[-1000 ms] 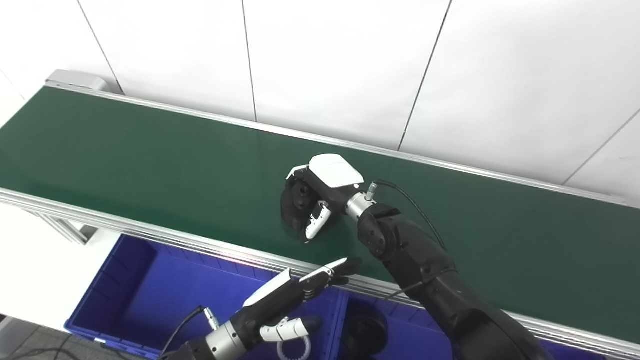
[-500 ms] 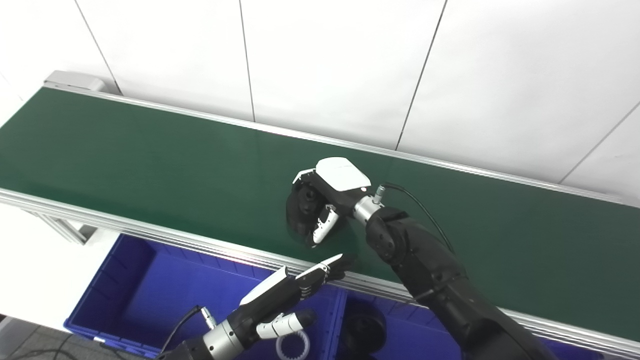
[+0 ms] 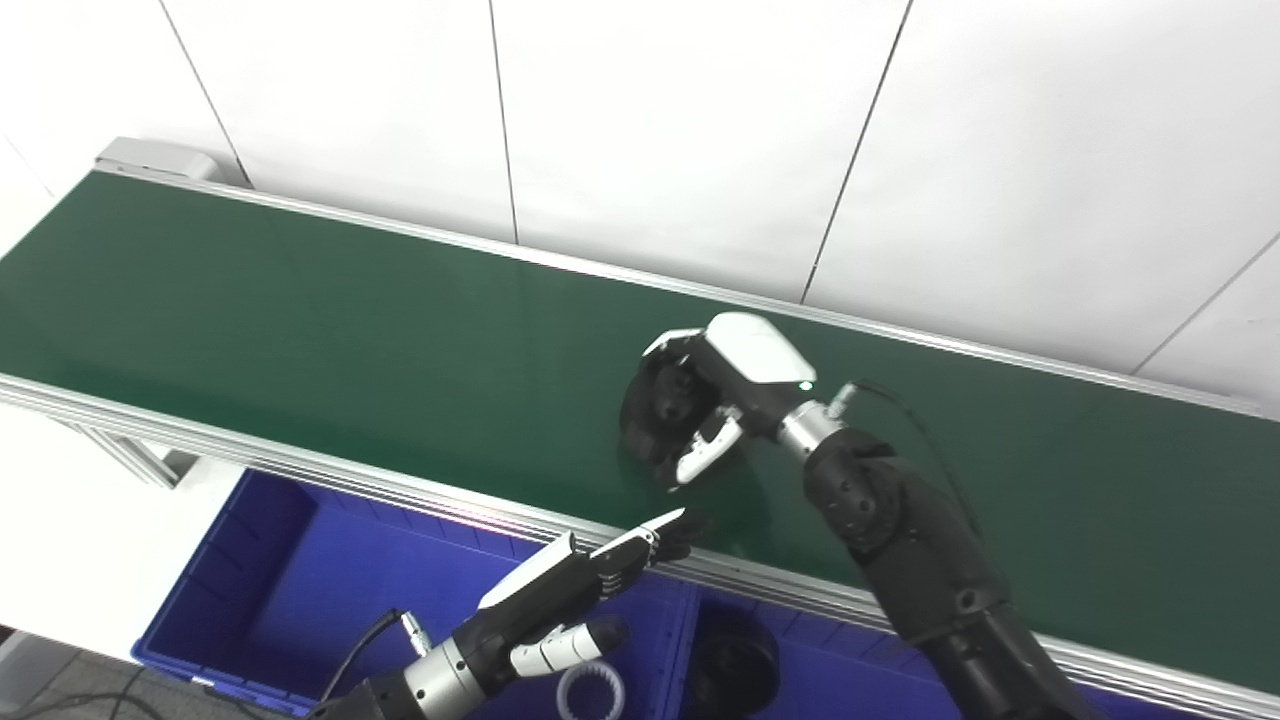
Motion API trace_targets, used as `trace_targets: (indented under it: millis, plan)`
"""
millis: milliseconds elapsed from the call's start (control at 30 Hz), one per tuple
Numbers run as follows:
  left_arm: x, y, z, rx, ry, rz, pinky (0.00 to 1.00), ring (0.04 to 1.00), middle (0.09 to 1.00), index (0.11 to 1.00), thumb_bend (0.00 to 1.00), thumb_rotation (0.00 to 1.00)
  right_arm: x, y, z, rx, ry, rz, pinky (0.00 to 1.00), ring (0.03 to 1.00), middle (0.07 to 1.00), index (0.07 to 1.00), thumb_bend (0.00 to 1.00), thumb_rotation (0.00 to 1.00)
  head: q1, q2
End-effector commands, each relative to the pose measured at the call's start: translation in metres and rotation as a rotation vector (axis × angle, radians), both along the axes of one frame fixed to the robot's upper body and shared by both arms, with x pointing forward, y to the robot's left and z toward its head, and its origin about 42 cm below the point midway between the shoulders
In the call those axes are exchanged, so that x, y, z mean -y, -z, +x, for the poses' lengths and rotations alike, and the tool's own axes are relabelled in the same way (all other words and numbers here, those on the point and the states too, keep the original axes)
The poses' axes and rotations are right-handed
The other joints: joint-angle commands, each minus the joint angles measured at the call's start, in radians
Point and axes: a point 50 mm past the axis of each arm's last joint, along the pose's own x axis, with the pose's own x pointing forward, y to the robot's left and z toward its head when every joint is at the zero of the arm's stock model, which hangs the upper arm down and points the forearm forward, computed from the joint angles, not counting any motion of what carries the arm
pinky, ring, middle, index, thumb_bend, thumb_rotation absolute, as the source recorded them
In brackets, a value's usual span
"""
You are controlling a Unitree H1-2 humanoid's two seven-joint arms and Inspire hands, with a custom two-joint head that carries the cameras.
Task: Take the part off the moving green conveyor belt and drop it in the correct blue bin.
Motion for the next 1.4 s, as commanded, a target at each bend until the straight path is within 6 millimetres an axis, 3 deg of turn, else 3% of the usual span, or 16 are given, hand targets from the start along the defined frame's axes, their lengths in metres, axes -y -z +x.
trace_targets:
  millis: [0, 200, 400, 567, 767, 833, 900, 933, 967, 1000, 1167, 1367]
  plan:
    - [-0.001, -0.01, 0.003, 0.066, -0.002, -0.029, 0.96, 0.98, 0.983, 0.969, 0.48, 0.93, -0.002, -0.026, 0.005, 0.053, 0.006, 0.066, 0.27, 0.44, 0.502, 0.465, 0.52, 0.0, 0.0, -0.001]
    - [-0.001, -0.009, 0.004, 0.06, 0.001, -0.039, 0.95, 0.974, 0.98, 0.965, 0.49, 0.92, 0.016, -0.039, 0.001, 0.086, 0.027, 0.092, 0.27, 0.44, 0.502, 0.464, 0.52, 0.0, -0.008, 0.0]
    - [-0.002, -0.009, 0.005, 0.059, 0.006, -0.04, 0.95, 0.974, 0.98, 0.966, 0.47, 0.91, 0.034, -0.049, -0.015, 0.095, 0.054, 0.114, 0.26, 0.439, 0.501, 0.466, 0.52, 0.0, -0.028, 0.002]
    - [0.001, -0.008, 0.009, 0.061, 0.01, -0.052, 0.95, 0.973, 0.977, 0.965, 0.48, 0.91, 0.06, -0.05, -0.043, 0.098, 0.071, 0.111, 0.27, 0.438, 0.503, 0.466, 0.52, 0.0, -0.045, 0.009]
    - [-0.002, -0.009, 0.016, 0.071, 0.006, -0.05, 0.97, 0.985, 0.981, 0.967, 0.48, 0.94, 0.101, -0.042, -0.097, 0.079, 0.136, 0.137, 0.25, 0.436, 0.501, 0.466, 0.52, 0.0, -0.07, 0.018]
    - [-0.005, -0.009, 0.02, 0.07, 0.005, -0.058, 0.97, 0.986, 0.982, 0.966, 0.48, 0.94, 0.111, -0.039, -0.118, 0.06, 0.161, 0.15, 0.25, 0.434, 0.501, 0.467, 0.52, 0.0, -0.09, 0.038]
    - [-0.009, -0.011, 0.025, 0.08, 0.005, -0.062, 0.97, 0.987, 0.981, 0.966, 0.49, 0.94, 0.117, -0.036, -0.137, 0.043, 0.178, 0.174, 0.24, 0.433, 0.499, 0.47, 0.52, 0.0, -0.158, 0.113]
    - [-0.013, -0.015, 0.029, 0.089, 0.006, -0.064, 0.97, 0.988, 0.982, 0.969, 0.48, 0.94, 0.117, -0.038, -0.143, 0.037, 0.182, 0.184, 0.25, 0.43, 0.498, 0.474, 0.52, 0.0, -0.243, 0.166]
    - [-0.016, -0.017, 0.033, 0.09, 0.007, -0.071, 0.98, 0.99, 0.984, 0.972, 0.48, 0.94, 0.117, -0.038, -0.149, 0.034, 0.183, 0.192, 0.25, 0.43, 0.5, 0.474, 0.52, 0.0, -0.251, 0.178]
    - [-0.02, -0.021, 0.038, 0.089, 0.007, -0.079, 0.98, 0.992, 0.986, 0.974, 0.46, 0.92, 0.116, -0.04, -0.154, 0.026, 0.188, 0.196, 0.24, 0.43, 0.502, 0.474, 0.52, 0.0, -0.276, 0.227]
    - [-0.026, -0.031, 0.057, 0.067, 0.04, -0.111, 0.97, 0.984, 0.985, 0.953, 0.48, 0.85, 0.118, -0.032, -0.181, -0.039, 0.234, 0.201, 0.25, 0.434, 0.499, 0.471, 0.52, 0.0, -0.302, 0.246]
    - [-0.024, -0.032, 0.057, 0.055, 0.058, -0.108, 0.97, 0.983, 0.985, 0.95, 0.48, 0.82, 0.121, -0.021, -0.206, -0.067, 0.273, 0.199, 0.25, 0.435, 0.501, 0.466, 0.52, 0.0, -0.273, 0.239]
